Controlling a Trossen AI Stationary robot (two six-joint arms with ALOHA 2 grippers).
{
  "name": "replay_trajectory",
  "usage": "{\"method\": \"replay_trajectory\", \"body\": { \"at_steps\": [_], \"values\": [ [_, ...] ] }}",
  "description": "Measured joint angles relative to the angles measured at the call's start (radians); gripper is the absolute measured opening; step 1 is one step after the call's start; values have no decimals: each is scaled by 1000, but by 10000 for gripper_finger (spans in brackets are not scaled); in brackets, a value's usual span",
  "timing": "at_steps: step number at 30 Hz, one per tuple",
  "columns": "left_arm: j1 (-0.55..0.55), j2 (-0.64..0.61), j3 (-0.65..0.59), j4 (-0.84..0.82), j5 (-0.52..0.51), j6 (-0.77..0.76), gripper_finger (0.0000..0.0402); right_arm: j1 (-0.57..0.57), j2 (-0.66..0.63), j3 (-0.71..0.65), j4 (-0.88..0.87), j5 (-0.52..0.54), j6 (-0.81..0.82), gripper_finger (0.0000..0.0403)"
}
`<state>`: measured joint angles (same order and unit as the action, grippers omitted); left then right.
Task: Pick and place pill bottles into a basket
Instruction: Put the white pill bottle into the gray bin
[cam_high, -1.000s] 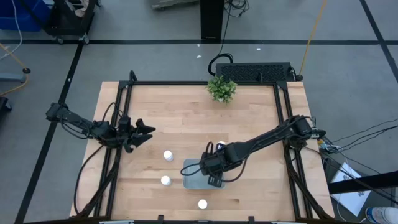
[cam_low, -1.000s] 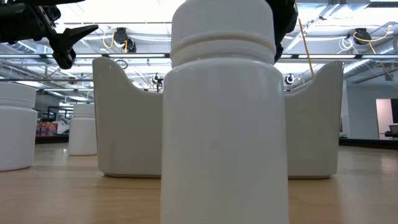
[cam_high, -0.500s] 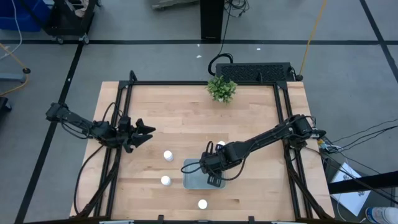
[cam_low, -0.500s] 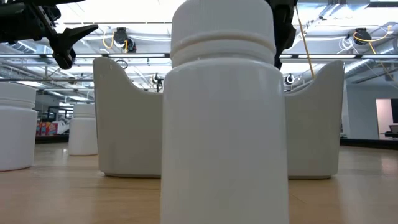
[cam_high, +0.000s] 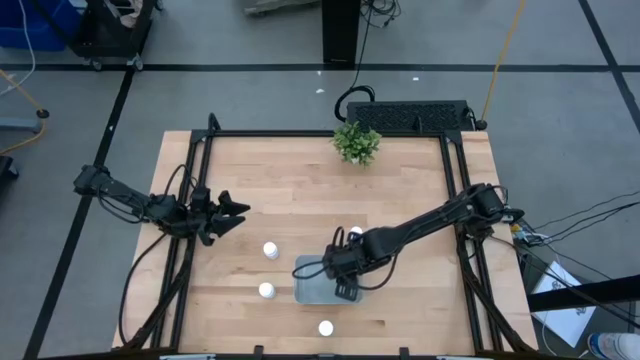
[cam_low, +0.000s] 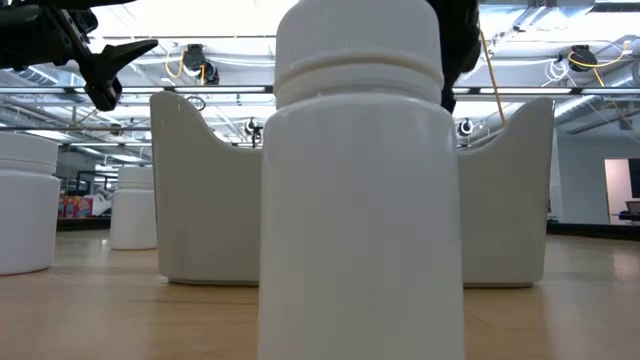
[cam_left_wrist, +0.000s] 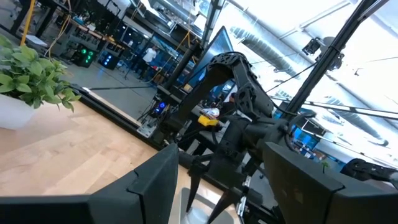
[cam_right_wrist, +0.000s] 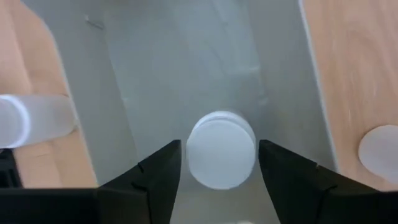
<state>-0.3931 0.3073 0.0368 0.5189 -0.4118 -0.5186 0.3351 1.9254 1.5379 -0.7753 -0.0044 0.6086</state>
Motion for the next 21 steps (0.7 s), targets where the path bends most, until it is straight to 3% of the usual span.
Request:
{"method": "replay_trajectory", "body": {
  "at_steps": [8, 17, 21],
  "values": [
    [0, 0, 0, -8, 0, 0, 241, 2, -75, 0, 0, 9, -12, 232],
    [0, 0, 0, -8, 0, -3, 241, -4, -183, 2, -100, 253, -34, 237],
    [0, 0, 0, -8, 0, -3, 241, -51, -183, 2, -151, 285, -18, 245]
  ]
}}
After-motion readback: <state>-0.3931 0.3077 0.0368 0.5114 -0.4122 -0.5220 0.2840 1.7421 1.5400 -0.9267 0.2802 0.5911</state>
